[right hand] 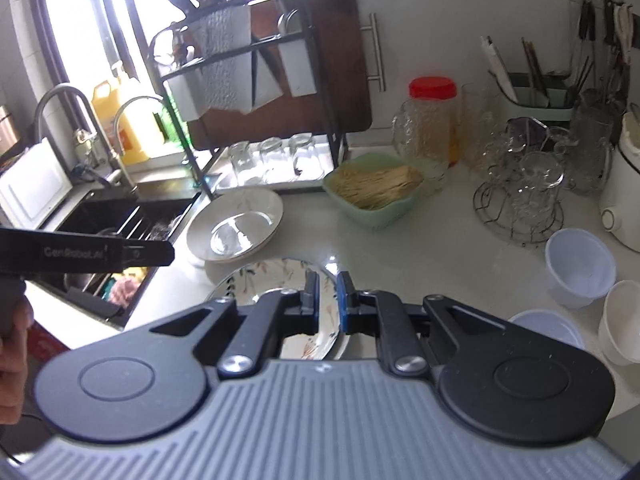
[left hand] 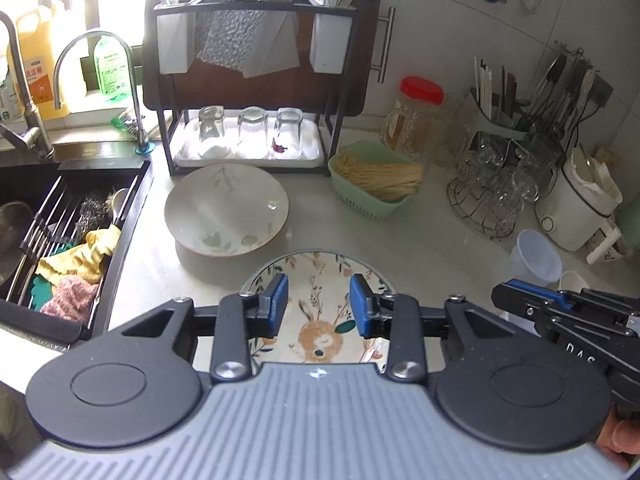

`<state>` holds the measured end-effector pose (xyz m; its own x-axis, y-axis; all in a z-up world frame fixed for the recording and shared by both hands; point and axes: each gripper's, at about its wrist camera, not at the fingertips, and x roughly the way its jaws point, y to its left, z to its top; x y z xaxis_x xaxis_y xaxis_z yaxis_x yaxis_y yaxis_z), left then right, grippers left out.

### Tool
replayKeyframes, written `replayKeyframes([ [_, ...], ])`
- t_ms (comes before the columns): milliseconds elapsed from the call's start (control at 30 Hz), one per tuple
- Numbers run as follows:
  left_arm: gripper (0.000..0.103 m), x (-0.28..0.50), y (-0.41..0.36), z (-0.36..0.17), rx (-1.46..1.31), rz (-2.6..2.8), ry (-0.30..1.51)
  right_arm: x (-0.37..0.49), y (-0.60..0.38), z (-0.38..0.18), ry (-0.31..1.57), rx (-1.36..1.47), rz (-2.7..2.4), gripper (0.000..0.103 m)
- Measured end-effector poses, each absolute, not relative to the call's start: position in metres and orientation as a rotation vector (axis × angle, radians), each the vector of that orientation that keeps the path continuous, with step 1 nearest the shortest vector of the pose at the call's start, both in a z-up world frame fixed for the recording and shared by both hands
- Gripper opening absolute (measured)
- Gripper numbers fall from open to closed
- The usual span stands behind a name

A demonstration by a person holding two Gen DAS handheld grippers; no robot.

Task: Organize plates and bowls
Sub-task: 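Move both grippers to the white leaf-pattern plate and grasp its rim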

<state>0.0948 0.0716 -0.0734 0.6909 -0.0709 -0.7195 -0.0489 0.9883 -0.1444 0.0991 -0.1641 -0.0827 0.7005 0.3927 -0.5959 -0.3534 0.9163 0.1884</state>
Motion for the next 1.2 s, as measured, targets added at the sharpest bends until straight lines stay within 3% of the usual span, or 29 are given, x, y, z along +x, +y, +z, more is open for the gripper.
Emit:
replayKeyframes([
  [633, 0.045, 0.167, 0.192, -0.102, -0.122, -0.045, 0.873, 0.138, -0.069, -0.102, 0.746, 0.133, 0.368, 0.013],
  [733, 0.051, 0.183, 0.212, -0.109, -0.138, -0.071, 0.883, 0.145, -0.052, -0.105, 0.758, 0.133, 0.343, 0.013],
  [800, 0.059, 0.195, 0.225, -0.115, -0.17, -0.094, 0.896, 0.15, -0.043, -0.106, 0.755, 0.14, 0.339, 0.013],
  [833, 0.068, 0.201, 0.231, -0.117, -0.202, -0.109, 0.907, 0.152, -0.039, -0.106, 0.753, 0.147, 0.338, 0.014],
  [900, 0.075, 0.213, 0.246, -0.123, -0.25, -0.134, 0.919, 0.157, -0.029, -0.106, 0.75, 0.153, 0.316, 0.03],
  [933, 0.075, 0.219, 0.251, -0.127, -0.254, -0.139, 0.927, 0.159, -0.026, -0.107, 0.746, 0.155, 0.301, 0.051],
  [967, 0.076, 0.225, 0.256, -0.131, -0.255, -0.141, 0.937, 0.161, -0.023, -0.107, 0.74, 0.161, 0.285, 0.064],
  [1133, 0.076, 0.26, 0.279, -0.152, -0.27, -0.178, 0.983, 0.18, -0.012, -0.117, 0.77, 0.194, 0.164, 0.076],
  [1200, 0.076, 0.272, 0.284, -0.16, -0.259, -0.195, 0.997, 0.189, -0.009, -0.123, 0.791, 0.212, 0.122, 0.077],
])
